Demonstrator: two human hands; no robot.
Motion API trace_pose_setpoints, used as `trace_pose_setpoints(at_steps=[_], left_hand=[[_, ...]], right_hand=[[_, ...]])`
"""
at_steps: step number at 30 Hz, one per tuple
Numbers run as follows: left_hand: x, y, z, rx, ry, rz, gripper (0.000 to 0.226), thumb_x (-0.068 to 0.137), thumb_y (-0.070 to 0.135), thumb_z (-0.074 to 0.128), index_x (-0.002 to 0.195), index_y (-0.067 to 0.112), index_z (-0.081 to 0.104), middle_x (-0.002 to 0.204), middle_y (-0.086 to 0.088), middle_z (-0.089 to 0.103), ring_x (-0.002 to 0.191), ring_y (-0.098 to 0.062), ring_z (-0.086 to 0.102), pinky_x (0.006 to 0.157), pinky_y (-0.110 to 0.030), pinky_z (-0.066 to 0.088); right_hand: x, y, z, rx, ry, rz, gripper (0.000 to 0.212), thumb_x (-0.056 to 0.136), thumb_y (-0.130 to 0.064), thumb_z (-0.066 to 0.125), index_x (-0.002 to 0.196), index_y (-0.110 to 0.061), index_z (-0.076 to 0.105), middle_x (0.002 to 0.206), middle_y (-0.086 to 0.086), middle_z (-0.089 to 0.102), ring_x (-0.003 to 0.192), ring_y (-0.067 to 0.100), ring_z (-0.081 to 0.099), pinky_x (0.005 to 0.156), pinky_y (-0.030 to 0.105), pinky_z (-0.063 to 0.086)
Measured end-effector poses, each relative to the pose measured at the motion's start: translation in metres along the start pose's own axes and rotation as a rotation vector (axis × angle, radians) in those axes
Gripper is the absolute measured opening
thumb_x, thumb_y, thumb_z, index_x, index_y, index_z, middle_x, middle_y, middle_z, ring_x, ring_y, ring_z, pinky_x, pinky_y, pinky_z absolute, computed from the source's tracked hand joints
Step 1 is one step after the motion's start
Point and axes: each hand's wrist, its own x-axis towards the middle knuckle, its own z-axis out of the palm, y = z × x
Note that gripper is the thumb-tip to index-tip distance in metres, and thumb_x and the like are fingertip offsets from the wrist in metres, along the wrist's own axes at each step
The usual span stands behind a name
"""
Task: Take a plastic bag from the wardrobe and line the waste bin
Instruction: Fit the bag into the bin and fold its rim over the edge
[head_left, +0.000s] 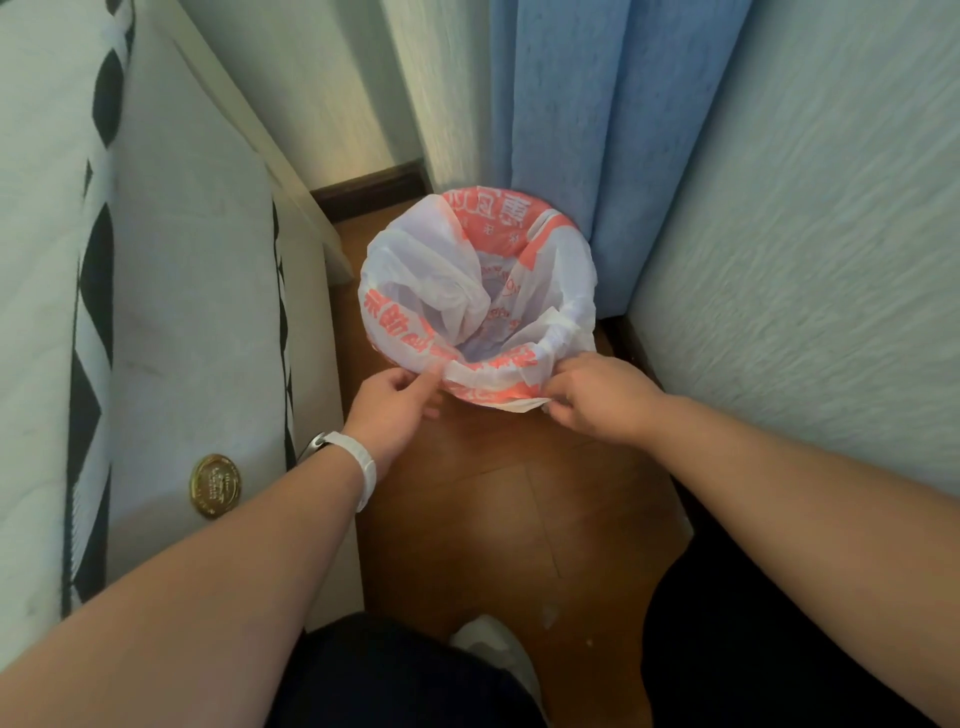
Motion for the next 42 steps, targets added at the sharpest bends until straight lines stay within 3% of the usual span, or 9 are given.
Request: trace_pose_setpoints(at_steps=[5,8,13,19,24,27,34,38,42], left_hand=[[0.003,0.000,-0.001,0.105,0.165,0.046,0.038,0.088,0.049,0.061,0.070,0.016,0.058,0.067,-0.001,0.061,0.065,-0.019,0.060,0.059,-0.029,0.046],[-0.002,0.007,-0.002,0.365,0.241,0.265,0.032,0.085,0.049,0.057,0.066,0.025,0.048,0.065,0.007,0.054,0.060,-0.014,0.054,0.054,-0.026,0.041],[-0.011,0.028,0.023,0.714,0.131,0.729,0.027,0.083,0.051,0.047,0.085,0.026,0.056,0.084,0.010,0.053,0.075,-0.008,0.050,0.063,-0.020,0.041],[-0.003,0.033,0.048,0.880,0.036,0.956,0.030,0.087,0.040,0.060,0.111,0.022,0.063,0.105,0.003,0.064,0.096,-0.019,0.058,0.083,-0.037,0.047],[0.001,0.036,0.063,0.910,0.023,0.933,0.022,0.088,0.029,0.061,0.107,0.020,0.060,0.093,-0.001,0.068,0.079,-0.024,0.063,0.065,-0.035,0.050],[0.004,0.036,0.060,0.985,0.038,0.900,0.020,0.092,0.028,0.058,0.108,0.017,0.062,0.093,-0.005,0.069,0.078,-0.028,0.063,0.062,-0.033,0.038],[0.003,0.058,0.033,1.304,0.031,0.942,0.024,0.091,0.025,0.053,0.114,0.018,0.053,0.102,-0.002,0.066,0.090,-0.026,0.063,0.078,-0.037,0.041],[0.000,0.089,0.016,1.322,0.083,0.981,0.029,0.087,0.016,0.057,0.116,0.017,0.054,0.103,-0.004,0.065,0.093,-0.028,0.062,0.080,-0.037,0.039],[-0.007,0.120,-0.001,1.276,0.059,0.981,0.032,0.086,0.021,0.060,0.117,0.018,0.054,0.112,-0.006,0.064,0.106,-0.030,0.059,0.093,-0.042,0.038]], right_hand=[[-0.003,-0.008,-0.019,0.086,0.253,0.072,0.040,0.083,-0.052,0.039,0.073,-0.023,0.063,0.075,-0.006,0.061,0.070,0.017,0.057,0.058,0.037,0.051],[-0.001,-0.011,-0.028,0.047,0.468,0.024,0.029,0.085,-0.042,0.052,0.087,-0.018,0.067,0.088,-0.002,0.062,0.082,0.021,0.057,0.067,0.039,0.053],[0.004,-0.006,-0.022,0.042,0.471,-0.008,0.051,0.083,-0.042,0.064,0.127,-0.017,0.056,0.133,0.006,0.051,0.125,0.025,0.046,0.103,0.045,0.040],[0.010,0.002,-0.016,0.019,0.437,-0.006,0.054,0.083,-0.048,0.057,0.128,-0.018,0.053,0.140,0.006,0.046,0.134,0.024,0.038,0.108,0.046,0.037],[0.015,0.009,-0.008,0.014,0.438,-0.003,0.047,0.083,-0.040,0.063,0.122,-0.016,0.058,0.136,0.007,0.049,0.132,0.025,0.039,0.105,0.045,0.040],[0.016,0.009,-0.006,-0.025,0.482,-0.029,0.034,0.084,-0.034,0.066,0.111,-0.014,0.063,0.128,0.009,0.055,0.126,0.027,0.044,0.100,0.045,0.042],[0.015,-0.002,-0.020,0.013,0.576,-0.043,0.029,0.083,-0.028,0.068,0.108,-0.014,0.065,0.118,0.007,0.059,0.118,0.028,0.052,0.100,0.045,0.041],[0.013,-0.011,-0.036,0.090,0.662,-0.019,0.034,0.083,-0.026,0.069,0.114,-0.011,0.065,0.115,0.009,0.061,0.113,0.032,0.056,0.096,0.048,0.045],[0.011,-0.024,-0.056,0.211,0.784,-0.014,0.038,0.084,-0.025,0.068,0.117,-0.007,0.065,0.116,0.013,0.063,0.111,0.034,0.059,0.097,0.049,0.046]])
